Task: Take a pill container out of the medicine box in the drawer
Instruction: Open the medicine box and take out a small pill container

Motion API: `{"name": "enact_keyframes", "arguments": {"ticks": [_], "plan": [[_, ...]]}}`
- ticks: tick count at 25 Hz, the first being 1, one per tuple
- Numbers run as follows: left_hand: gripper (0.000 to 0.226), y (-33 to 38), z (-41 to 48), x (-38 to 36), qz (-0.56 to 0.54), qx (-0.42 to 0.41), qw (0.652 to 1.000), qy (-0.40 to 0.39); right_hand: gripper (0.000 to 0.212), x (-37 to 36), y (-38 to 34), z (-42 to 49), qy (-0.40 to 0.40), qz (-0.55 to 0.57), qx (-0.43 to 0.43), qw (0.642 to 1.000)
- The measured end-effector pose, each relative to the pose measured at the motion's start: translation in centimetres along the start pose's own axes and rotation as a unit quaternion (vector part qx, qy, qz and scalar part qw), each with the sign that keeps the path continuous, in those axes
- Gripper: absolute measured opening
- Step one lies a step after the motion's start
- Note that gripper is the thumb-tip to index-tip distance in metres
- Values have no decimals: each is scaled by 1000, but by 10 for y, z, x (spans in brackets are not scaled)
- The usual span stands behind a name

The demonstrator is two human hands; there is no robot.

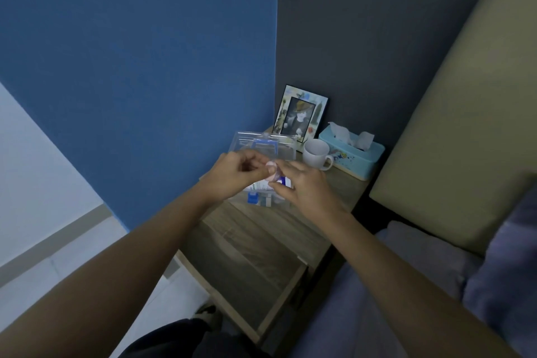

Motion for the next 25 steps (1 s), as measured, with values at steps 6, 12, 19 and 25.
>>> {"name": "enact_keyframes", "arguments": {"ticks": [6, 12, 19, 25], "plan": [[28, 2, 4, -3, 39, 8, 999, 6, 44, -1, 2, -4, -8, -10, -3, 1000], [29, -1, 3, -4, -6, 24, 1000, -16, 43, -1, 3, -8, 12, -1, 0, 1000], [30, -4, 3, -2, -42, 38, 998, -21, 43, -4, 5, -5, 37, 16, 2, 999], [24, -2, 1, -4, 35, 8, 999, -14, 44, -8, 7, -8, 32, 18, -5, 999]]}}
Point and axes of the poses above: each hand's wrist, its own z-axis towards the middle knuckle, its own x-axis out of the back of the hand, y = z × x, the point moved 1 cm from there along z, towards the middle knuckle, and after that the axes turned 9 degrees about x, right-handed, at the moved point
